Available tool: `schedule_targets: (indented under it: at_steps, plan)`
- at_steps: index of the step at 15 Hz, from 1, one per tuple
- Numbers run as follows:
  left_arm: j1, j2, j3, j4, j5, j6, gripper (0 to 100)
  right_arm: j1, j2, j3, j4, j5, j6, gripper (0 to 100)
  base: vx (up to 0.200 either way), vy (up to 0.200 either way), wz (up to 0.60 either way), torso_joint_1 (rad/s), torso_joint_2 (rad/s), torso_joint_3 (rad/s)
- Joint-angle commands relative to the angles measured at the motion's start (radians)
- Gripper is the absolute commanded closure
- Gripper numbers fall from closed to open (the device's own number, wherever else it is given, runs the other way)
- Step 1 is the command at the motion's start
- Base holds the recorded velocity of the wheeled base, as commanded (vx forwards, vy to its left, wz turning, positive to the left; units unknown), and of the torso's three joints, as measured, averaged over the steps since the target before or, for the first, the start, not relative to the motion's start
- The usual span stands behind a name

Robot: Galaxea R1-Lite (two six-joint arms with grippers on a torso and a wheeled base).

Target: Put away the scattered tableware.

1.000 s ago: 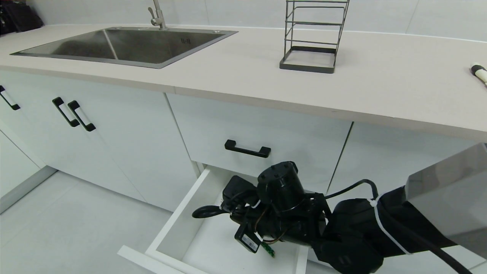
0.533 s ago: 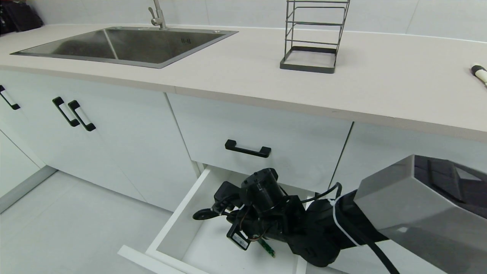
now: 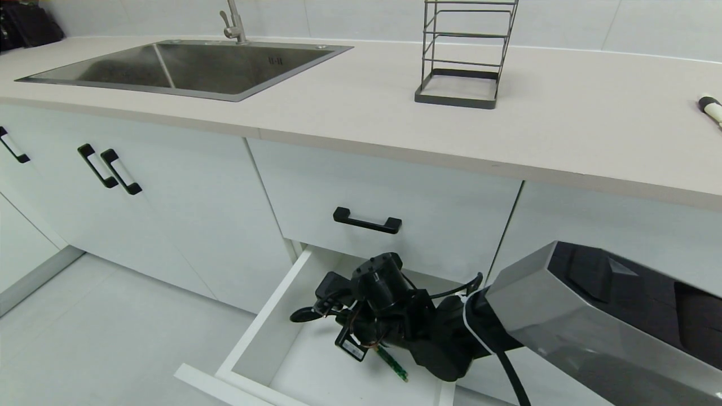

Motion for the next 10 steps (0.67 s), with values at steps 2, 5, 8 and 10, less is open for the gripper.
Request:
schedule_targets:
  at_steps: [2,5,8,10]
  plan:
    - [0.0,0.0,0.0,0.0,0.0,0.0,0,-0.003,0.037,-0.012,0.001,0.0,-0.001,100,0.0,0.0,0.0,0.0,0.0,0.0]
    - [0.0,0.0,0.0,0.0,0.0,0.0,0,-0.005,0.065,-0.018,0.001,0.0,0.001,100,0.0,0.0,0.0,0.0,0.0,0.0]
    - [0.0,0.0,0.0,0.0,0.0,0.0,0,-0.003,0.102,-0.041,0.001,0.0,-0.001,100,0.0,0.0,0.0,0.0,0.0,0.0]
    - [0.0,0.0,0.0,0.0,0.0,0.0,0,-0.003,0.128,-0.074,0.001,0.0,-0.001,100,0.0,0.0,0.0,0.0,0.0,0.0]
